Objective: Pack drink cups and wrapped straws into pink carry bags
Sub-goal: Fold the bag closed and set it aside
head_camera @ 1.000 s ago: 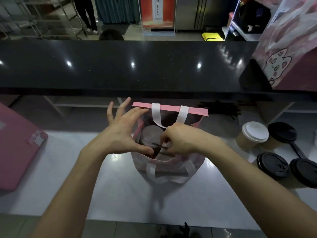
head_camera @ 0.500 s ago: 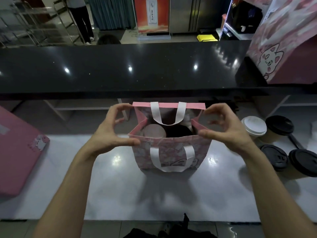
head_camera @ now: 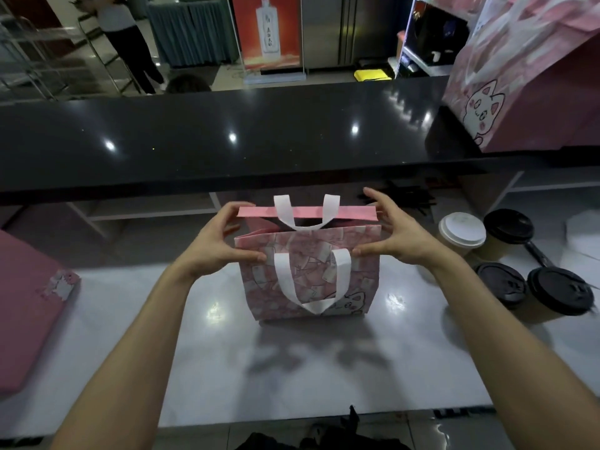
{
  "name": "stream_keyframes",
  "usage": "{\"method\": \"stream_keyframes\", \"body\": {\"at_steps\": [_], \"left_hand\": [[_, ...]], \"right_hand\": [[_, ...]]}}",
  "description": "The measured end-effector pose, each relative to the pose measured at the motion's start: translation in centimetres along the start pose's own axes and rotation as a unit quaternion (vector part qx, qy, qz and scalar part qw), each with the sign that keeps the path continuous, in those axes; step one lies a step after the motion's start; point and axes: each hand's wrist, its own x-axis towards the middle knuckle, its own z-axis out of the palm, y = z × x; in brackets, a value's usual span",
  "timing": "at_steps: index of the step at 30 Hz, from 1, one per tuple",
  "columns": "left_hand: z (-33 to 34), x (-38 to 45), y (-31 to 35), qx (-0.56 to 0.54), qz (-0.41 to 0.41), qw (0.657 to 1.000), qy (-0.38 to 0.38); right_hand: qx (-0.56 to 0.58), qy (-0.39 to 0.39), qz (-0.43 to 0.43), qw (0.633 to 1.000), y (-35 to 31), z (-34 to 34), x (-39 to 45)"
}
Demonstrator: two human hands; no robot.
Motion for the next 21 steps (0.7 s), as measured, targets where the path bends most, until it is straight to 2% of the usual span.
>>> {"method": "stream_keyframes", "body": {"at_steps": [8, 13, 16, 21], "left_hand": [[1.1, -0.3, -0.1, 0.068, 0.037, 0.991, 0.108], [1.1, -0.9, -0.2, -0.011, 0.036, 0.994, 0.102], [1.3, -0.9, -0.3, -0.021, 0.059, 0.993, 0.102], [1.3, -0.1, -0.8, -0.068, 0.064, 0.99, 0.105]], "right_hand": [[-0.089, 0.092, -0.042, 0.991, 1.0, 1.3, 1.0], [-0.102, 0.09, -0.075, 0.988, 1.1, 1.7, 0.4], [-0.141, 0.103, -0.097, 0.98, 1.1, 2.3, 0.3], [-0.149, 0.118, -0.077, 0.979, 1.4, 2.5, 0.7]]}}
